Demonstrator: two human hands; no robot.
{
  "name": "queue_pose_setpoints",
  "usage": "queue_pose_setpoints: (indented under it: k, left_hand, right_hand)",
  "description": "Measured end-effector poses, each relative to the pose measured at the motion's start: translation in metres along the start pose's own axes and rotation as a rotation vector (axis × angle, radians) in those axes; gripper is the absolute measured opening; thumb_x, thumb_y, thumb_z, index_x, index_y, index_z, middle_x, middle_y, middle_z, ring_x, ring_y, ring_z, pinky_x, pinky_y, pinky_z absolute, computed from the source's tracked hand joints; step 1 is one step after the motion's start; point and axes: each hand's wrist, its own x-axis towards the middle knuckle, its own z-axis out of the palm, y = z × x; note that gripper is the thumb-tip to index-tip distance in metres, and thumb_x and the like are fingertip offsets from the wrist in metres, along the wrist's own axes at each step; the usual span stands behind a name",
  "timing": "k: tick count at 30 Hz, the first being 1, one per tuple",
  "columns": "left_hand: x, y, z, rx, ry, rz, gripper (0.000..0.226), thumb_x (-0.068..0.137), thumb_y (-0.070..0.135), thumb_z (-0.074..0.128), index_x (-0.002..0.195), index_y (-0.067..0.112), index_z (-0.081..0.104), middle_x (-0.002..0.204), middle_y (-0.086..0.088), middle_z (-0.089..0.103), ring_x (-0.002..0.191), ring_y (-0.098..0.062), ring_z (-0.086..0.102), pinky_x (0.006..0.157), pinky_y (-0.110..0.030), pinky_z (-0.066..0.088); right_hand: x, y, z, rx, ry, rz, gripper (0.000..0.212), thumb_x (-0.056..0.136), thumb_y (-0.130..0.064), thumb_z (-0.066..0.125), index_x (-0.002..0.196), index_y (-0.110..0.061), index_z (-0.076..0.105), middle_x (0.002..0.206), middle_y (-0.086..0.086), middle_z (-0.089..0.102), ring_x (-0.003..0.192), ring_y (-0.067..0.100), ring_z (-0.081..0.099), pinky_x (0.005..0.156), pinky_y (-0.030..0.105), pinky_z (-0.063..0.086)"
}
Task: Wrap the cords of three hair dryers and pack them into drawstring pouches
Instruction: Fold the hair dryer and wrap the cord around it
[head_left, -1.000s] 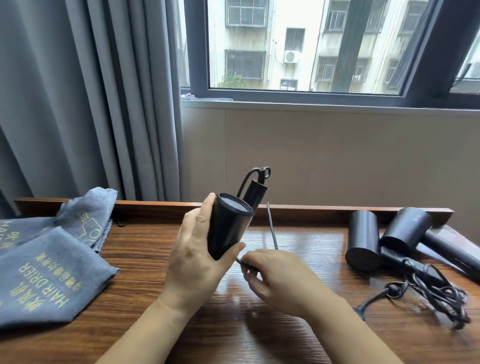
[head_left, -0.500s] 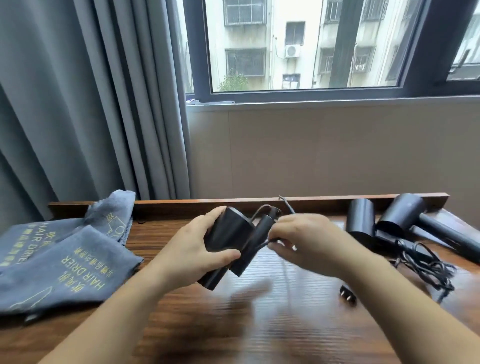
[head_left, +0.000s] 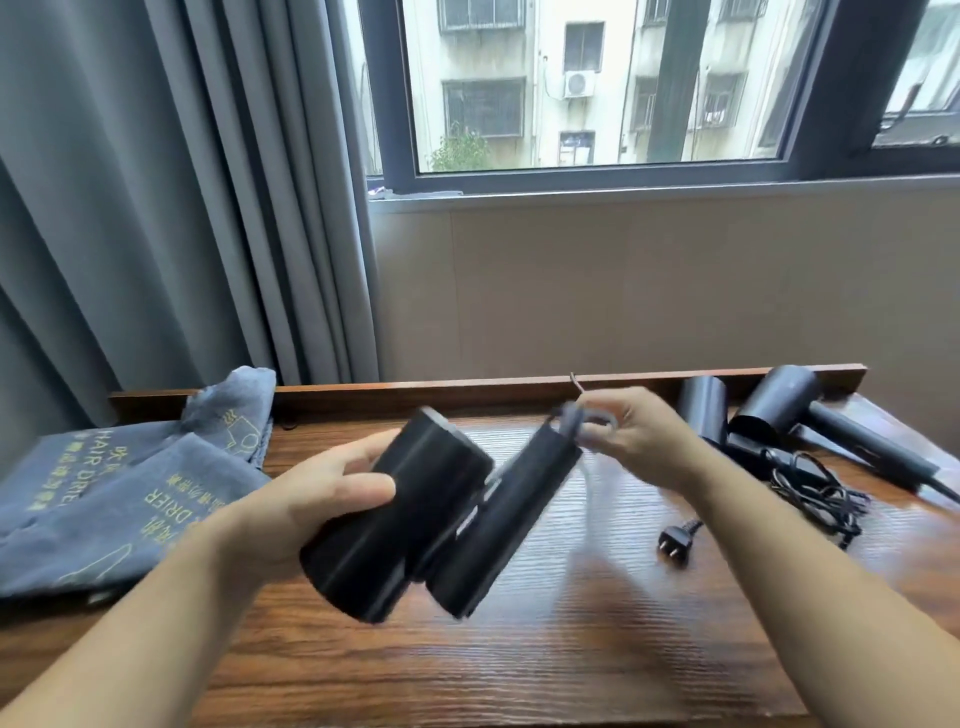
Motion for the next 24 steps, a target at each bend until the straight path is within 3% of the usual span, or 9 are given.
queue_pose_setpoints:
  k: [4, 7, 10, 13, 15, 18, 20, 24]
  left_hand:
    - [0.015, -0.007, 0.009, -0.328, 0.19, 0.145, 0.046, 0.083, 0.03, 0.069, 0.122, 0.008, 0.066, 0.114, -0.019, 0.069, 0.098, -0.028, 0.069, 0.085, -0.037, 0.058]
    - [0.036, -0.01, 0.013, -0.488, 0.398, 0.158, 0.041, 0.088, 0.032, 0.057, 0.116, 0.005, 0.071, 0.113, -0.016, 0.071, 0.097, -0.026, 0.071, 0.091, -0.038, 0.056]
    - [0.054, -0.021, 0.008, -0.467, 0.528, 0.172, 0.045, 0.092, 0.033, 0.057, 0.126, 0.005, 0.064, 0.121, -0.02, 0.068, 0.102, -0.027, 0.067, 0.093, -0.041, 0.052]
    - [0.065, -0.034, 0.003, -0.295, 0.68, 0.178, 0.054, 0.086, 0.038, 0.066, 0.132, 0.011, 0.055, 0.124, -0.023, 0.064, 0.102, -0.031, 0.067, 0.081, -0.043, 0.056]
    - [0.068, -0.044, 0.002, -0.101, 0.784, 0.172, 0.057, 0.08, 0.044, 0.071, 0.129, 0.023, 0.053, 0.119, -0.013, 0.068, 0.105, -0.028, 0.068, 0.085, -0.048, 0.057]
    - [0.07, -0.052, 0.001, 0.317, 0.892, 0.159, 0.054, 0.083, 0.038, 0.075, 0.13, 0.033, 0.047, 0.112, 0.007, 0.066, 0.104, -0.012, 0.064, 0.088, -0.034, 0.054]
    - [0.07, -0.051, 0.002, 0.561, 0.863, 0.168, 0.059, 0.085, 0.034, 0.074, 0.133, 0.037, 0.041, 0.116, 0.011, 0.06, 0.106, -0.006, 0.058, 0.086, -0.022, 0.046]
    - [0.063, -0.046, -0.008, 0.952, 0.66, 0.031, 0.081, 0.079, 0.048, 0.071, 0.146, 0.043, 0.026, 0.118, 0.014, 0.049, 0.106, -0.007, 0.054, 0.09, -0.03, 0.049]
  right_hand:
    - [-0.012, 0.018, 0.038, -0.089, 0.062, 0.083, 0.036, 0.086, -0.061, 0.047, 0.073, -0.031, 0.063, 0.057, -0.014, 0.053, 0.058, 0.003, 0.048, 0.062, 0.027, 0.039]
    - [-0.025, 0.016, 0.065, -0.294, 0.038, -0.003, 0.034, 0.095, -0.053, 0.038, 0.084, -0.028, 0.059, 0.064, -0.018, 0.056, 0.063, 0.004, 0.051, 0.062, 0.028, 0.041]
    - [-0.035, 0.012, 0.085, -0.502, -0.007, -0.088, 0.026, 0.099, -0.042, 0.04, 0.092, -0.023, 0.056, 0.078, -0.007, 0.062, 0.074, 0.017, 0.056, 0.065, 0.034, 0.039]
    - [-0.041, 0.003, 0.093, -0.591, -0.037, -0.134, 0.021, 0.098, -0.042, 0.04, 0.093, -0.025, 0.051, 0.08, -0.003, 0.065, 0.075, 0.021, 0.058, 0.064, 0.034, 0.038]
    - [-0.044, -0.005, 0.092, -0.628, -0.087, -0.16, 0.021, 0.095, -0.042, 0.038, 0.097, -0.026, 0.052, 0.082, -0.003, 0.067, 0.075, 0.022, 0.06, 0.064, 0.036, 0.043]
    - [-0.043, -0.019, 0.087, -0.737, -0.191, -0.214, 0.026, 0.096, -0.041, 0.031, 0.098, -0.025, 0.052, 0.083, -0.002, 0.066, 0.073, 0.027, 0.059, 0.062, 0.039, 0.043]
    - [-0.038, -0.028, 0.081, -0.834, -0.223, -0.257, 0.03, 0.097, -0.04, 0.027, 0.087, -0.022, 0.049, 0.074, 0.0, 0.063, 0.063, 0.03, 0.056, 0.055, 0.037, 0.037]
    - [-0.02, -0.049, 0.059, -0.985, -0.215, -0.345, 0.037, 0.092, -0.038, 0.028, 0.078, -0.019, 0.056, 0.068, -0.001, 0.064, 0.059, 0.027, 0.059, 0.05, 0.032, 0.042]
